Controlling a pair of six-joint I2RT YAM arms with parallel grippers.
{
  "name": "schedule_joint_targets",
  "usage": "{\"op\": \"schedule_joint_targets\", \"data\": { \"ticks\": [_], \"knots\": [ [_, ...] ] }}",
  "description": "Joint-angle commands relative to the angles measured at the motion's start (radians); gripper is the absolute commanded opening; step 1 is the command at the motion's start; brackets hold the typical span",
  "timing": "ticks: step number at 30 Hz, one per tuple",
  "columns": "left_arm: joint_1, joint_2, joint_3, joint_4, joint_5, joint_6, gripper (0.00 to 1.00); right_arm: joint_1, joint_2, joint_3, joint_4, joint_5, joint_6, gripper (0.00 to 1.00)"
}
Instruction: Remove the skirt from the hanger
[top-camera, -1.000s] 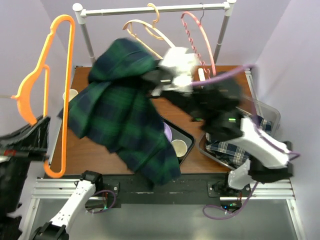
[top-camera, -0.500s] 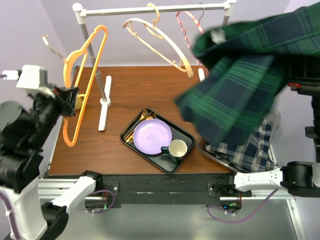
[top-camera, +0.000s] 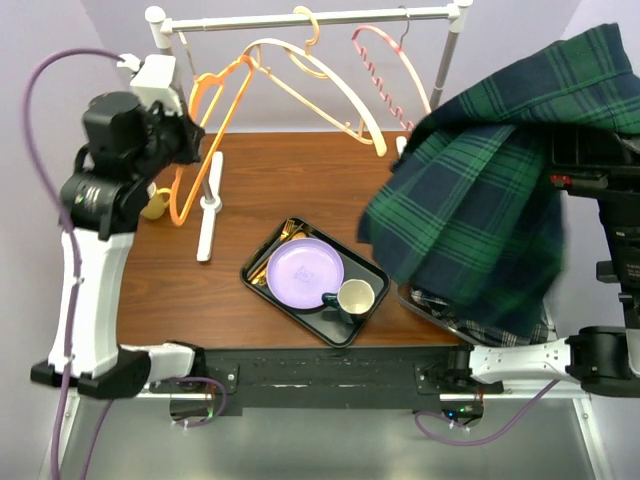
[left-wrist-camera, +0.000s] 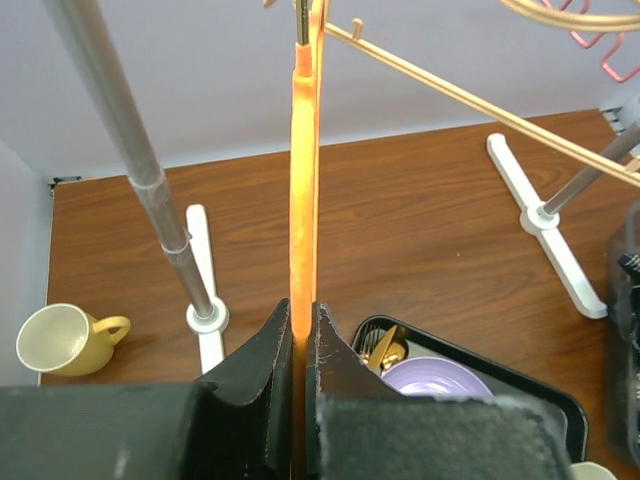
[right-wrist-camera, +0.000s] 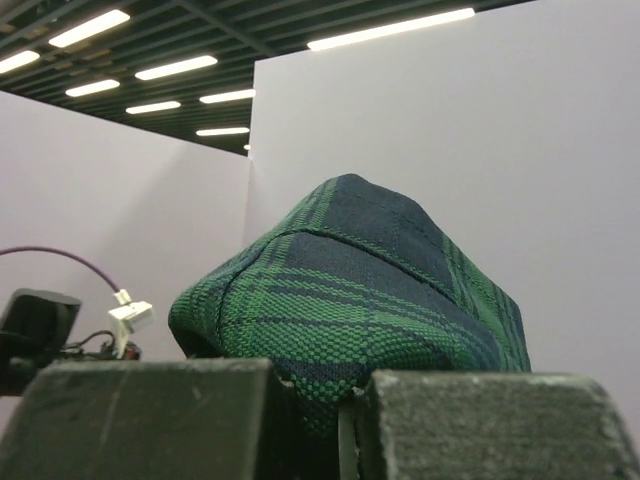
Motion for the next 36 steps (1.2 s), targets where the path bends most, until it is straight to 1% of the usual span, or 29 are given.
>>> {"op": "schedule_joint_targets", "data": {
  "ticks": [1,6,12,21,24,31,34,35,36],
  "knots": [
    [-0.001,0.058,0.074,0.126,0.020,0.053,0.00,0.000,-0.047,-0.035,0.074,0.002,-0.024,0.00],
    [-0.001,0.113,0.120,0.183,0.028,0.086,0.00,0.000,-0.087,-0.100,0.112,0.024,-0.047,0.00],
    [0.000,0.167,0.146,0.221,0.048,0.114,0.00,0.000,-0.114,-0.132,0.118,0.030,-0.044,0.00],
    [0.025,0.293,0.243,0.197,0.033,0.107,0.00,0.000,-0.160,-0.175,0.112,-0.012,-0.021,0.00],
    [0.037,0.322,0.250,0.192,0.034,0.090,0.00,0.000,-0.170,-0.195,0.118,-0.009,-0.021,0.00],
    [0.045,0.351,0.209,0.192,0.033,0.053,0.00,-0.001,-0.148,-0.198,0.097,0.116,-0.082,0.00],
    [0.046,0.354,0.195,0.191,0.030,0.050,0.00,0.000,-0.159,-0.252,0.169,0.197,-0.166,0.00],
    [0.045,0.352,0.188,0.194,0.028,0.048,0.00,-0.001,-0.157,-0.277,0.218,0.226,-0.197,0.00],
    [0.046,0.343,0.178,0.195,0.028,0.047,0.00,-0.001,-0.147,-0.290,0.247,0.291,-0.267,0.00]
  ]
}}
